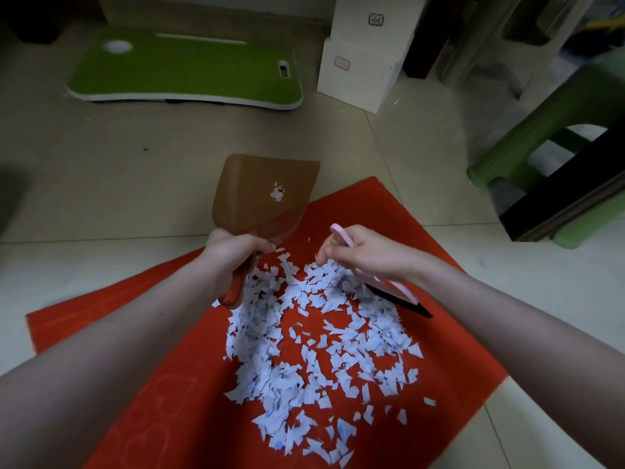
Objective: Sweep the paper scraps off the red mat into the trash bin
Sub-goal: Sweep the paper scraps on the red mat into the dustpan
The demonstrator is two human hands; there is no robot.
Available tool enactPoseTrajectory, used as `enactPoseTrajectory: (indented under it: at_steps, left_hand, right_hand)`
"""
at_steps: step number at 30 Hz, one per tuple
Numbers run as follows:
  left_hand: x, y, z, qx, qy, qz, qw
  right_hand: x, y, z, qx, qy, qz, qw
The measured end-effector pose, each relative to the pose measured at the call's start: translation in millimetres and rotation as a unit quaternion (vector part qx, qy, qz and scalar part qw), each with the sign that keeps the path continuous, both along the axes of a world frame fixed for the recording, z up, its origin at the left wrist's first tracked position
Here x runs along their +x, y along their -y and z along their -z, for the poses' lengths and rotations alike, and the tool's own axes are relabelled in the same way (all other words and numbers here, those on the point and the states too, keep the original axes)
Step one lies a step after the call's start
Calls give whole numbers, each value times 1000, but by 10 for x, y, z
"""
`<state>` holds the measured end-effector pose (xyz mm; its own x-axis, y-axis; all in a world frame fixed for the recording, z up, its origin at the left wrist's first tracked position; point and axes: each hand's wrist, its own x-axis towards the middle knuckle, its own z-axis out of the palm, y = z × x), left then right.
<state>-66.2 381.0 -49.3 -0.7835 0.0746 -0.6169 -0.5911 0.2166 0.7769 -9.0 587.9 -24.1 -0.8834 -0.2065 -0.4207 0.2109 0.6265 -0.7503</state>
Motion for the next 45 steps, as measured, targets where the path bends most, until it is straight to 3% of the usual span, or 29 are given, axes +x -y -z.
enactPoseTrajectory:
  at_steps: [7, 12, 17, 21, 25, 32, 37, 41, 45]
  left_hand:
    - [12, 56, 12, -26, 1, 27, 999]
    - [24, 68, 22, -66, -43, 47, 996]
    - [63, 68, 7, -107, -104, 121, 981]
    - [60, 65, -38, -106, -96, 125, 982]
    - [16, 74, -63, -101, -67, 127, 985]
    - [-6, 78, -25, -92, -65, 104, 988]
    - [-90, 103, 10, -70, -65, 53, 994]
    - [-118, 165, 28, -14, -43, -9, 999]
    - [-159, 277, 91, -28, -45, -30, 998]
  right_hand:
    - [53, -39, -37, -59, 0, 17, 998]
    - [68, 3, -85, -13, -28, 8, 999]
    - [-197, 159, -36, 63, -121, 45, 990]
    - [-334, 176, 137, 144, -92, 5, 985]
    - [-249, 40, 133, 107, -95, 43, 989]
    - [-226, -272, 67, 126, -178, 147, 965]
    - [-389, -373, 105, 286, -253, 175, 907]
    - [-524, -321, 140, 194, -311, 217, 905]
    - [-671, -258, 295, 172, -310, 145, 924]
